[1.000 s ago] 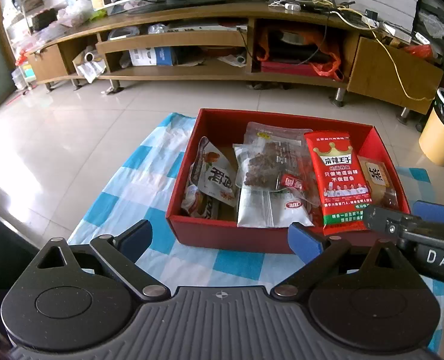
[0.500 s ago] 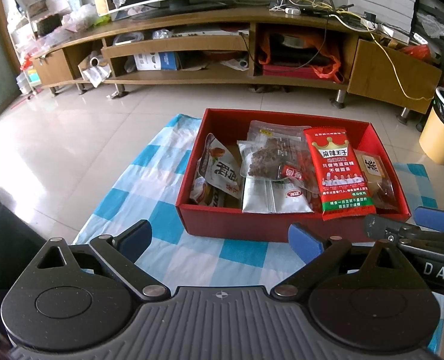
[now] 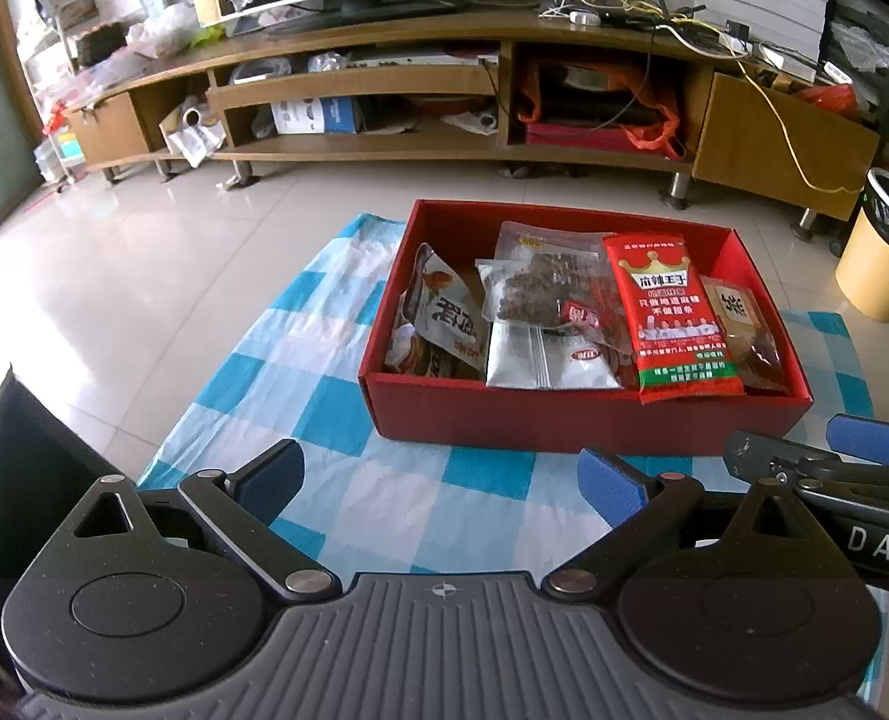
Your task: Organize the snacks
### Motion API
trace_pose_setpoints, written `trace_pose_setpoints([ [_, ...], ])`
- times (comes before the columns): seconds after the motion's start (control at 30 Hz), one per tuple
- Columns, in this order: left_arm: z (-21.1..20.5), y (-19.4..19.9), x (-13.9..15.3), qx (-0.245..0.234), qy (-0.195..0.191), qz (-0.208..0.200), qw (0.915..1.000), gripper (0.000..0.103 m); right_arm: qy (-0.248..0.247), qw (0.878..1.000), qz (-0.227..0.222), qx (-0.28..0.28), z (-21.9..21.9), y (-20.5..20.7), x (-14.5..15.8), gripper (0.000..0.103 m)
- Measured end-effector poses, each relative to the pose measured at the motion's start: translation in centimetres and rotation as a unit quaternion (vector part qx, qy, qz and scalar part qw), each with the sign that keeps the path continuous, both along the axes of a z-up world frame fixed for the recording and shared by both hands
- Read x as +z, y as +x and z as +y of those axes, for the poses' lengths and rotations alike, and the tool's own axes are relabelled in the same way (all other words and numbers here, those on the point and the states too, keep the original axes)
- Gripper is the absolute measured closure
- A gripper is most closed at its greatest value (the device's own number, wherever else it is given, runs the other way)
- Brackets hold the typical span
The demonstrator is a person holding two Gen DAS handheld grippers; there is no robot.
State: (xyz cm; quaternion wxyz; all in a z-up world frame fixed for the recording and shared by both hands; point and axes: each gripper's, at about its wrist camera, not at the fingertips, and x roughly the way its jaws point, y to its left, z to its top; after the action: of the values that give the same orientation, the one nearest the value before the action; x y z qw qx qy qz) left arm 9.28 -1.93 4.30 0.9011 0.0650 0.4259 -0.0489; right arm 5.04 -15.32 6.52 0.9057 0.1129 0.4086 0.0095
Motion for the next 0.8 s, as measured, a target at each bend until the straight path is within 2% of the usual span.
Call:
trace_pose_setpoints([
  [0.8, 0.4, -2.3, -0.3, -0.002, -0.002, -0.001, 1.0, 0.004, 0.001, 1.0, 0.003, 0.003, 0.3, -1.9, -0.1, 0.03],
])
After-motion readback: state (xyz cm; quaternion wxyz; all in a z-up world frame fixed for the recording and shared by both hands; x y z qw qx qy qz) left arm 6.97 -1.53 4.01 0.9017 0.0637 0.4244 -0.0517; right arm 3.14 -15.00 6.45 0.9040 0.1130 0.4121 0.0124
